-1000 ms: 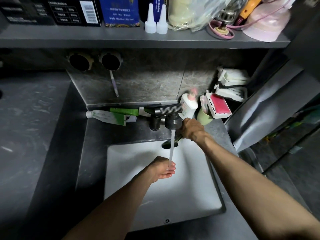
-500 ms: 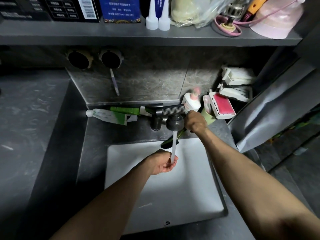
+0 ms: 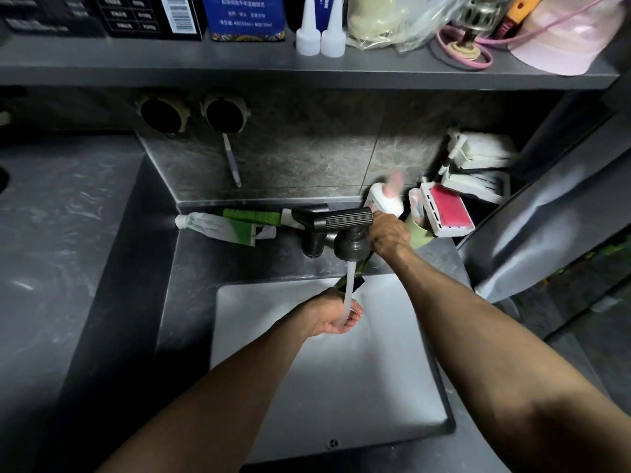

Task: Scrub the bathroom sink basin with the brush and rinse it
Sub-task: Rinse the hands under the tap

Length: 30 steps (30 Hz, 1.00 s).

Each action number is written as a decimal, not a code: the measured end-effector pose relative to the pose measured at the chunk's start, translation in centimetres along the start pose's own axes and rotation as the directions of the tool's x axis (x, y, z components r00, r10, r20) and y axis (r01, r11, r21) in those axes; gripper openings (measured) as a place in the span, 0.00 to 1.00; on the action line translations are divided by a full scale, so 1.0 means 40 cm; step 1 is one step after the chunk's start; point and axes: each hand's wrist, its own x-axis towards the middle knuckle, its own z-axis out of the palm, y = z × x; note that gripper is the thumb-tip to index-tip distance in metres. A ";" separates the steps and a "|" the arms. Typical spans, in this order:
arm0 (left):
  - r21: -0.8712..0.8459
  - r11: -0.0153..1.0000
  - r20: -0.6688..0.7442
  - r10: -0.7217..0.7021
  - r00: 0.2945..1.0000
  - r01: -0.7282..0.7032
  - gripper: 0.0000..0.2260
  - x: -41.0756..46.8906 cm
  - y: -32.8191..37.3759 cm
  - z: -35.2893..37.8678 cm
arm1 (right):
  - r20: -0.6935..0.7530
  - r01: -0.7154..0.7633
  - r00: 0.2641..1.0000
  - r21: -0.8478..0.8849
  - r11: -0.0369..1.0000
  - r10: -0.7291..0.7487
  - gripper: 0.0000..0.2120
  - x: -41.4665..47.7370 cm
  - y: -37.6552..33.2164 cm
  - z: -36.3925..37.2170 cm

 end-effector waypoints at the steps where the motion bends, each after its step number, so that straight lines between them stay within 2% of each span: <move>1: 0.019 1.000 0.002 0.000 1.000 0.000 0.12 0.001 -0.004 -0.003 | 0.002 -0.004 1.000 0.014 1.000 0.004 0.12 0.002 -0.001 0.000; 8: 0.126 0.992 0.043 -0.021 0.999 0.015 0.10 0.018 -0.042 -0.019 | -0.009 0.052 0.999 0.090 0.995 -0.051 0.16 0.008 0.005 0.007; 11: 0.257 0.966 0.062 -0.016 0.998 0.000 0.09 0.026 -0.063 -0.015 | 0.023 0.088 0.996 0.071 0.994 -0.090 0.18 0.010 0.008 0.009; 13: 0.414 0.910 0.041 -0.002 0.999 -0.016 0.09 0.036 -0.083 -0.019 | 0.044 0.118 0.992 0.030 0.993 -0.119 0.20 0.011 0.011 0.008; 16: 0.642 0.766 -0.026 0.009 1.000 0.010 0.09 0.049 -0.110 -0.037 | 0.035 0.125 0.992 -0.030 0.992 -0.124 0.20 0.013 0.016 0.008; 21: 0.811 0.582 -0.117 0.059 0.991 0.061 0.11 0.043 -0.135 -0.058 | 0.031 0.167 0.986 -0.050 0.985 -0.166 0.20 0.010 0.026 0.011; 22: 0.810 0.583 -0.118 0.067 0.991 0.057 0.11 0.044 -0.137 -0.059 | 0.033 0.173 0.985 -0.058 0.983 -0.171 0.21 0.008 0.027 0.010; 26: 0.714 0.699 -0.083 0.021 0.996 0.045 0.10 0.055 -0.131 -0.052 | 0.053 0.190 0.981 -0.079 0.979 -0.186 0.25 0.007 0.027 0.015; 30: 0.682 0.731 -0.067 0.032 0.997 0.022 0.11 0.062 -0.128 -0.041 | 0.038 0.222 0.975 -0.103 0.970 -0.219 0.25 0.000 0.036 0.016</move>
